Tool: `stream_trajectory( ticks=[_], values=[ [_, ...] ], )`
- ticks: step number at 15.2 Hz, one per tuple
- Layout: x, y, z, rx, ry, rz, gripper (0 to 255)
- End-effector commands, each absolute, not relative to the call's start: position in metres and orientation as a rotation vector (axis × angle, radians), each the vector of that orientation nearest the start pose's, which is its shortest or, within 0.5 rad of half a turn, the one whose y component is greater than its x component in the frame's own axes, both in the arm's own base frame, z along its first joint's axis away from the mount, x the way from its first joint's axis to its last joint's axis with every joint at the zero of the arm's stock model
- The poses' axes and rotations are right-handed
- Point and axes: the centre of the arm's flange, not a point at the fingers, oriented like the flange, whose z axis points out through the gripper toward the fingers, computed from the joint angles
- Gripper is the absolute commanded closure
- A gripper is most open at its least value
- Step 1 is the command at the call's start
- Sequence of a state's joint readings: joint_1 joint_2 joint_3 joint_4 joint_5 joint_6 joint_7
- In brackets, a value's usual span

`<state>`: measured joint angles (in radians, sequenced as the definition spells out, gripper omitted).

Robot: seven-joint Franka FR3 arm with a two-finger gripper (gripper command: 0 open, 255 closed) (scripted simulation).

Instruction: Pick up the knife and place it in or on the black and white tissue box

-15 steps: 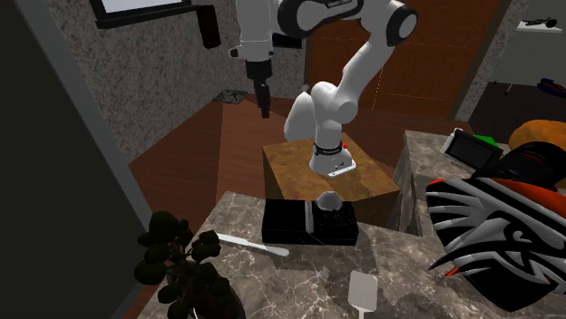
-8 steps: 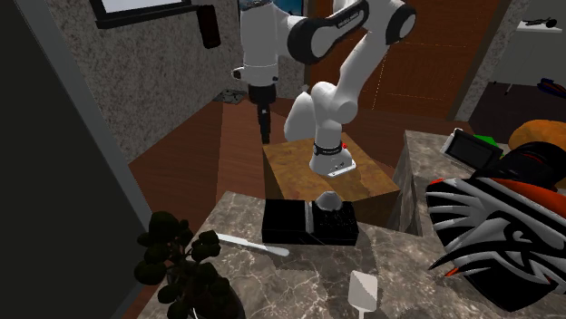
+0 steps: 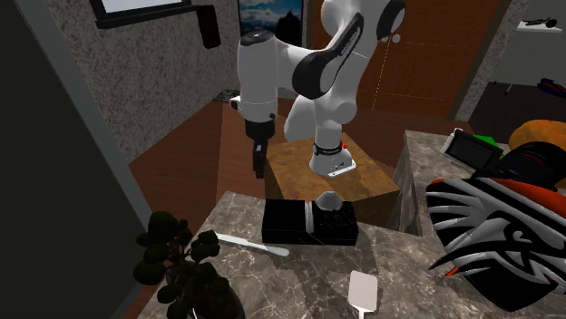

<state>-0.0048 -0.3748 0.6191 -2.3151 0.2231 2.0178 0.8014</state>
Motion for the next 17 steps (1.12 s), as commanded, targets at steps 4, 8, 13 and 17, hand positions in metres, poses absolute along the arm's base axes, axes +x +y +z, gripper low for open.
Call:
stream_trajectory(
  ticks=[4,8,13,17],
  values=[
    [0.382,0.342,0.431,-3.096,0.627,-0.067,0],
    [0.406,0.385,0.405,-3.094,0.733,-0.089,0],
    [0.439,0.435,0.372,-3.086,0.866,-0.116,0],
    [0.441,0.435,0.355,-3.085,0.871,-0.117,0]
  ],
)
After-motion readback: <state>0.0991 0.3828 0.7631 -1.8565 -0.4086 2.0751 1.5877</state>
